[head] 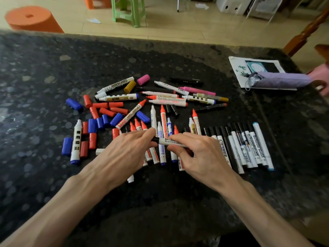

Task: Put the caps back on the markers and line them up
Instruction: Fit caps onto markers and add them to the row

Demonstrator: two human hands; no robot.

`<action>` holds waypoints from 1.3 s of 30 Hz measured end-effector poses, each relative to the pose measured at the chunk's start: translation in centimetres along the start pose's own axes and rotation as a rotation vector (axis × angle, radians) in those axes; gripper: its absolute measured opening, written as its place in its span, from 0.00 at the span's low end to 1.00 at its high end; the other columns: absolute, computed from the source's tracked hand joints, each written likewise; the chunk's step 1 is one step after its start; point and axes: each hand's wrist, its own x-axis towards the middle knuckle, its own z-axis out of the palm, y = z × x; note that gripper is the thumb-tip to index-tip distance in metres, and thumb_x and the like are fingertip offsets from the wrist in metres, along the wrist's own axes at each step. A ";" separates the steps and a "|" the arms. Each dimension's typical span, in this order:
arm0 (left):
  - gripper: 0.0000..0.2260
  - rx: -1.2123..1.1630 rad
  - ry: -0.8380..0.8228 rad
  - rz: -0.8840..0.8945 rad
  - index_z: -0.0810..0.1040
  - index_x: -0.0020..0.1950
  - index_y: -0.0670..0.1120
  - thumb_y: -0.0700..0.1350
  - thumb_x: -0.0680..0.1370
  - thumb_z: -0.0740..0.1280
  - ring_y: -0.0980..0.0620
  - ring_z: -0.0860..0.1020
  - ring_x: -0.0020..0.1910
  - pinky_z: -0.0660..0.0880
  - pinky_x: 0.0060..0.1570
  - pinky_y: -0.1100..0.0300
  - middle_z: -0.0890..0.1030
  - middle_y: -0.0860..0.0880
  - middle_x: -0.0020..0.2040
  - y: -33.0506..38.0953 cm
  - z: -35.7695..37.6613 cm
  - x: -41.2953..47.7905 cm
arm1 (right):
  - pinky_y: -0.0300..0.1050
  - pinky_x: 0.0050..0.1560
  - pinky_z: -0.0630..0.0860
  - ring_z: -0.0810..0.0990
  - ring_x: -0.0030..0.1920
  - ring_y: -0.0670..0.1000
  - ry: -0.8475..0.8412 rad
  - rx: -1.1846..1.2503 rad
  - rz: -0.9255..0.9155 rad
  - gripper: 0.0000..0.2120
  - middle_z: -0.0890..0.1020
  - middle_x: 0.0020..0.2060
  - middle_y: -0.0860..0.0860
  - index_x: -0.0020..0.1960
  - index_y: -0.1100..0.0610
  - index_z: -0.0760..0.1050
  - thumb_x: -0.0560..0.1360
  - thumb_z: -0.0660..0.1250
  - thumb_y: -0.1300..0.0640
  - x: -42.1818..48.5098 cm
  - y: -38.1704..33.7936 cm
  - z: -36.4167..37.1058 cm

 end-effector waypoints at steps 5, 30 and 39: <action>0.13 0.000 0.011 -0.004 0.69 0.50 0.47 0.54 0.83 0.53 0.60 0.63 0.28 0.59 0.28 0.67 0.68 0.58 0.37 0.2 0.3 -0.1 | 0.38 0.44 0.71 0.77 0.46 0.40 -0.119 -0.048 0.032 0.16 0.82 0.50 0.41 0.64 0.48 0.79 0.84 0.60 0.43 -0.3 -0.3 -0.6; 0.17 -0.070 0.068 -0.094 0.74 0.68 0.55 0.58 0.82 0.59 0.62 0.72 0.42 0.63 0.34 0.70 0.76 0.57 0.52 0.8 -0.1 0.7 | 0.46 0.43 0.76 0.81 0.42 0.47 0.014 -0.293 0.671 0.08 0.82 0.37 0.43 0.50 0.47 0.79 0.79 0.70 0.43 -2.1 6.9 -5.7; 0.12 -0.044 0.073 -0.136 0.76 0.65 0.55 0.53 0.83 0.61 0.61 0.72 0.42 0.73 0.35 0.62 0.76 0.60 0.51 -0.1 -0.3 0.4 | 0.43 0.40 0.76 0.80 0.42 0.45 -0.185 -0.185 0.604 0.11 0.80 0.37 0.43 0.45 0.46 0.80 0.75 0.74 0.39 1.6 3.3 -2.2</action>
